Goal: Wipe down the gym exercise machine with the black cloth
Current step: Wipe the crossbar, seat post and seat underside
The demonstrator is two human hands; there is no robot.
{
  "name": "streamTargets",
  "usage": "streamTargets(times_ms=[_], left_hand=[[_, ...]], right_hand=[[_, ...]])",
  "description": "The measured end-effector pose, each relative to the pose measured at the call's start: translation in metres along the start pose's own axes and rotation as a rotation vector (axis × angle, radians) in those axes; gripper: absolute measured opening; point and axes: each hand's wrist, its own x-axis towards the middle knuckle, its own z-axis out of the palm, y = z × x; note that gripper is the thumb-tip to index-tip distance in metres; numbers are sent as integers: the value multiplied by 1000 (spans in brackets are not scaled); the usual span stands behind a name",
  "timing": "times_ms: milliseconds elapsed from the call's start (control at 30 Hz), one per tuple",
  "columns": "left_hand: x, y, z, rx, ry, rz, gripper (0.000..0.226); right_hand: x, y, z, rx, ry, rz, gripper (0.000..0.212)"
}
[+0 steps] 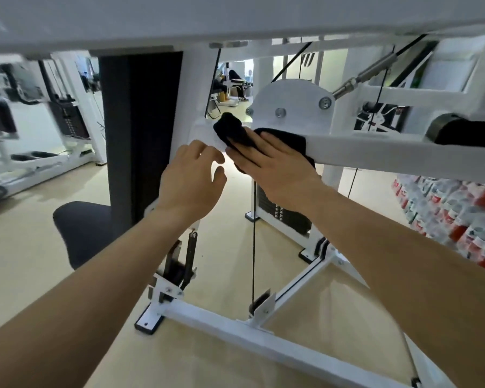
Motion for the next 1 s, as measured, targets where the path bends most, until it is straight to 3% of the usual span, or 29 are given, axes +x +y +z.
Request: streamTargets(times_ms=[200, 367, 500, 600, 667, 767, 900, 1000], left_hand=[[8, -34, -9, 74, 40, -47, 22], [9, -52, -17, 61, 67, -83, 22], [7, -55, -18, 57, 81, -71, 22], [6, -58, -20, 34, 105, -57, 20], [3, -61, -20, 30, 115, -40, 18], [-8, -65, -17, 44, 99, -26, 15], [-28, -76, -12, 48, 56, -29, 13], [-46, -88, -5, 41, 17, -71, 12]], right_hand=[[53, -8, 6, 47, 222, 13, 62], [99, -22, -2, 386, 472, 503, 62], [144, -31, -21, 807, 450, 691, 67], [158, -41, -14, 705, 387, 786, 66], [152, -50, -1, 445, 388, 731, 63], [138, -57, 19, 162, 541, 616, 51], [116, -64, 29, 154, 682, 478, 45], [91, -100, 36, 278, 665, 349, 45]])
